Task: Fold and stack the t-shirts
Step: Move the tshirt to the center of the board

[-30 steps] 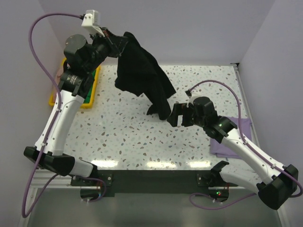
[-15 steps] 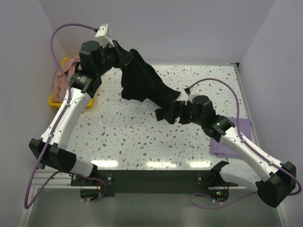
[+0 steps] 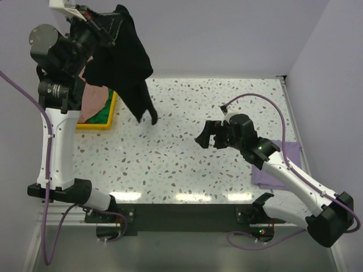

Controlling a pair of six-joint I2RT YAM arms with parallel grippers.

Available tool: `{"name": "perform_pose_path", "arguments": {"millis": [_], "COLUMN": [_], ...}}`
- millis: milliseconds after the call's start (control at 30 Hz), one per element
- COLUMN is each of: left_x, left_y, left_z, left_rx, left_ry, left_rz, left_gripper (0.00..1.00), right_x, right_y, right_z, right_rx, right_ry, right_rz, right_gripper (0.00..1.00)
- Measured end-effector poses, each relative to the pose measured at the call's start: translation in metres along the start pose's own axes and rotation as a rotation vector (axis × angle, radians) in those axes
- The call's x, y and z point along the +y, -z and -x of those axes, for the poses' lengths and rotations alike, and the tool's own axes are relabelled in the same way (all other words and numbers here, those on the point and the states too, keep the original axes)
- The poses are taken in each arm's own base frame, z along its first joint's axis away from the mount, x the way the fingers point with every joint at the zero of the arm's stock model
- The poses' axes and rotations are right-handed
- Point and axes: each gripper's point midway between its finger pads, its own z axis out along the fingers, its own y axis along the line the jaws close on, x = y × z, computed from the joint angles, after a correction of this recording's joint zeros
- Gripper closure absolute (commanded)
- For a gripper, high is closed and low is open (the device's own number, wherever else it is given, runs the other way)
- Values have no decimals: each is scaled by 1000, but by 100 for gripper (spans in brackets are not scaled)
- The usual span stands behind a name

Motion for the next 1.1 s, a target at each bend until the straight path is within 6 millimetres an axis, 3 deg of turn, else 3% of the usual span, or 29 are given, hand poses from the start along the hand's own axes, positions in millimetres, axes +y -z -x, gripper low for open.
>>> {"name": "perform_pose_path", "arguments": {"millis": [100, 167, 200, 267, 300, 400, 467, 533, 600, 700, 767, 833, 933, 1000, 1067, 1100], "left_x": [-24, -38, -45, -52, -52, -51, -54, -60, -67, -66, -52, -33, 17, 61, 103, 113], "left_y": [-25, -47, -57, -74, -76, -60, -41, -23, 2, 13, 9, 8, 17, 32, 58, 70], "left_z": [-15, -53, -85, -169, -227, -390, -484, -542, -573, -572, -545, -505, -423, -372, -343, -339], "left_rx": [23, 83, 143, 273, 376, 665, 845, 954, 1034, 1040, 977, 900, 725, 597, 513, 502], "left_ry": [21, 51, 74, 133, 176, 279, 329, 362, 388, 380, 356, 340, 344, 345, 338, 333], "left_rz": [-121, -172, -195, -216, -209, -157, -118, -96, -74, -42, 29, 112, 259, 371, 492, 528], "left_gripper": [99, 99, 93, 83, 71, 52, 48, 41, 38, 39, 42, 46, 49, 50, 49, 49], "right_x": [-6, -10, -12, -17, -20, -29, -38, -44, -51, -58, -61, -64, -68, -65, -55, -48], "right_y": [0, 0, 0, 0, 0, 2, 4, 5, 4, -1, -10, -25, -58, -80, -105, -116], "right_z": [-1, 0, 1, 3, 3, 2, -2, -7, -14, -25, -30, -36, -54, -64, -72, -73], "right_rx": [-2, -9, -14, -24, -27, -43, -48, -47, -37, -16, 4, 32, 116, 167, 207, 216], "right_ry": [-1, -2, -3, -7, -9, -15, -23, -31, -41, -57, -70, -82, -100, -99, -81, -70], "right_rz": [-30, -53, -64, -93, -107, -154, -186, -209, -232, -256, -268, -276, -289, -298, -293, -285], "right_gripper": [1, 1, 1, 1, 2, 1, 1, 1, 1, 1, 5, 9, 15, 16, 16, 16]}}
